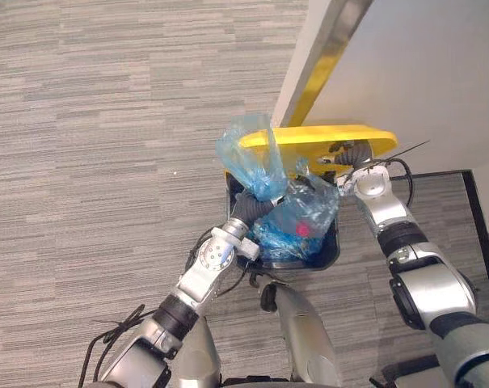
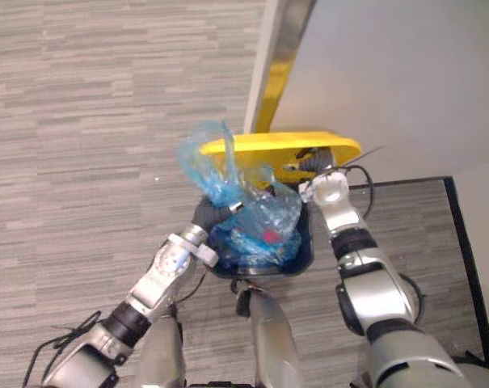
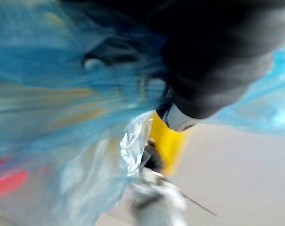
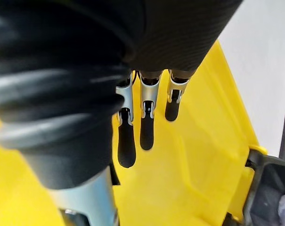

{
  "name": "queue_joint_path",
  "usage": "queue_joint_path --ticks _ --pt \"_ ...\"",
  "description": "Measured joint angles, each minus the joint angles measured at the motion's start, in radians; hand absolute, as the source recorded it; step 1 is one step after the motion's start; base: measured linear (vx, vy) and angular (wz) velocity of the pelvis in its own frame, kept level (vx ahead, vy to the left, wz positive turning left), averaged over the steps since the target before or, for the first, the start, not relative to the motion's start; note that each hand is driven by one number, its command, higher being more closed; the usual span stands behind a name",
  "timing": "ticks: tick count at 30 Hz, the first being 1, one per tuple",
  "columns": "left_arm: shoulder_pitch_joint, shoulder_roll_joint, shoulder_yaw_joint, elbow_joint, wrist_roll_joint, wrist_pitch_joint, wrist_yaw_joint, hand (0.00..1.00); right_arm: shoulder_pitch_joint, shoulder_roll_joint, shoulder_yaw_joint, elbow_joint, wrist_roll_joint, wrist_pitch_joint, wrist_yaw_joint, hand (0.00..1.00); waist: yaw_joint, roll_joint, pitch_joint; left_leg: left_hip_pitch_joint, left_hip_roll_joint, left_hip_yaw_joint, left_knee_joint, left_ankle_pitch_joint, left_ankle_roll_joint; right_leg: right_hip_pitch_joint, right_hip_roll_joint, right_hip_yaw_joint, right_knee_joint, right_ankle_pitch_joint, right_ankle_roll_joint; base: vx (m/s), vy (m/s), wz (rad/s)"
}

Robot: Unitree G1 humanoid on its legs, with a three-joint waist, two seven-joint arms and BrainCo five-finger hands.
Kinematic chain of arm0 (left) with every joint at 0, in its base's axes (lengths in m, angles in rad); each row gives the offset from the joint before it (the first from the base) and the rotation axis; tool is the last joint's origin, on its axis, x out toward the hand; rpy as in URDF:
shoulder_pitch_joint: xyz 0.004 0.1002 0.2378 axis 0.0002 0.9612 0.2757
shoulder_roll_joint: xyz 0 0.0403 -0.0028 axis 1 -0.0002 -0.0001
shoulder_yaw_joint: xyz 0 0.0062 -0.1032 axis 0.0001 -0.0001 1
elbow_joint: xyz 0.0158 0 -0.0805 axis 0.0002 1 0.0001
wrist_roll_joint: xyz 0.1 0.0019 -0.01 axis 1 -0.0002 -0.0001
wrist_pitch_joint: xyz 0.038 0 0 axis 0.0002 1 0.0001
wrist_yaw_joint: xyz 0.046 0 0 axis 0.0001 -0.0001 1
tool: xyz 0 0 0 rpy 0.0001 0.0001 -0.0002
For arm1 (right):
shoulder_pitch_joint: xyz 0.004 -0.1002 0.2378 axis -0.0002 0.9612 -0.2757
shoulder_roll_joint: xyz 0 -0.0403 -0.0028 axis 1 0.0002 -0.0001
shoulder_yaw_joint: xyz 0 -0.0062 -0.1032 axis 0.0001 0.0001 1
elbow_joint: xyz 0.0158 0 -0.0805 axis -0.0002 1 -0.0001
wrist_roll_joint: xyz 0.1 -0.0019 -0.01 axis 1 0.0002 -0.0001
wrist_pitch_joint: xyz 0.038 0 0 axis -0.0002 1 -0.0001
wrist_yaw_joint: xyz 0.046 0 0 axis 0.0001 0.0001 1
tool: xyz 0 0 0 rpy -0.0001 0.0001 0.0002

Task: Gather rubbish on tea table into small bin, then transfer packed bag to large trash can.

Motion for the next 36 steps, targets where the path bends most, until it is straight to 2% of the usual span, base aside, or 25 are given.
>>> queue_joint_path --ticks 5,9,12,13,16,19,24,29,36 --pt "-0.157 0.0 -0.003 0.283 0.068 0.042 0.002 1.0 -0.062 -0.005 0.007 -0.001 0.001 0.0 0.0 0.0 -0.01 -0.003 0.027 -0.057 0.008 -0.003 0.056 -0.009 0.002 -0.029 0.007 0.0 -0.005 0.018 -0.004 -0.05 -0.022 -0.03" --pt "-0.262 -0.004 -0.003 0.425 0.119 0.05 0.015 1.0 -0.109 -0.005 0.006 -0.008 0.011 0.0 -0.007 0.0 -0.02 -0.007 0.046 -0.138 0.007 -0.017 0.087 -0.013 0.002 -0.09 0.013 0.015 -0.007 0.027 0.007 -0.07 -0.035 0.04" --pt "-0.337 -0.021 -0.002 0.533 0.183 0.074 0.021 1.0 -0.111 0.005 0.006 -0.07 0.046 0.001 -0.018 0.0 -0.024 -0.017 0.079 -0.179 0.015 -0.02 0.109 -0.017 -0.007 -0.128 0.017 0.015 0.001 0.03 0.007 -0.03 -0.042 -0.04" --pt "-0.355 -0.031 0.0 0.567 0.211 0.079 0.021 0.0 -0.116 0.016 0.006 -0.085 0.047 0.0 -0.024 0.0 -0.025 -0.018 0.08 -0.198 0.021 -0.017 0.119 -0.022 -0.015 -0.145 0.022 0.017 0.003 0.031 0.007 -0.01 -0.031 -0.16" --pt "-0.387 -0.054 0.015 0.638 0.302 0.102 0.023 0.0 -0.12 0.065 0.007 -0.139 0.049 0.0 -0.03 0.0 -0.03 -0.033 0.088 -0.223 0.031 -0.002 0.137 -0.028 -0.028 -0.18 0.028 0.024 0.02 0.031 0.002 0.03 -0.023 -0.19" --pt "-0.391 -0.084 0.025 0.647 0.394 0.125 0.033 0.0 -0.121 0.091 0.008 -0.162 0.051 0.001 -0.031 0.0 -0.034 -0.033 0.088 -0.233 0.043 0.016 0.156 -0.04 -0.036 -0.199 0.032 0.026 0.041 0.023 -0.013 0.04 -0.017 -0.15" --pt "-0.391 -0.154 0.081 0.654 0.516 0.146 0.039 0.0 -0.12 0.104 0.042 -0.212 0.08 0.014 -0.031 0.0 -0.037 -0.033 0.088 -0.224 0.046 0.039 0.157 -0.042 -0.036 -0.203 0.032 0.037 0.049 0.022 -0.014 0.02 -0.006 -0.07" --pt "-0.383 -0.163 0.087 0.66 0.568 0.161 0.034 0.0 -0.121 0.122 0.078 -0.24 0.08 0.018 -0.027 0.0 -0.038 -0.034 0.088 -0.194 0.045 0.063 0.143 -0.042 -0.035 -0.189 0.032 0.054 0.05 0.022 -0.015 0.0 -0.016 -0.06" --pt "-0.373 -0.142 0.084 0.658 0.57 0.165 0.041 0.0 -0.108 0.131 0.115 -0.241 0.075 0.017 -0.009 0.0 -0.036 -0.041 0.083 -0.13 0.037 0.066 0.084 -0.015 -0.031 -0.136 0.028 0.051 0.028 0.023 -0.017 0.01 -0.027 0.08"
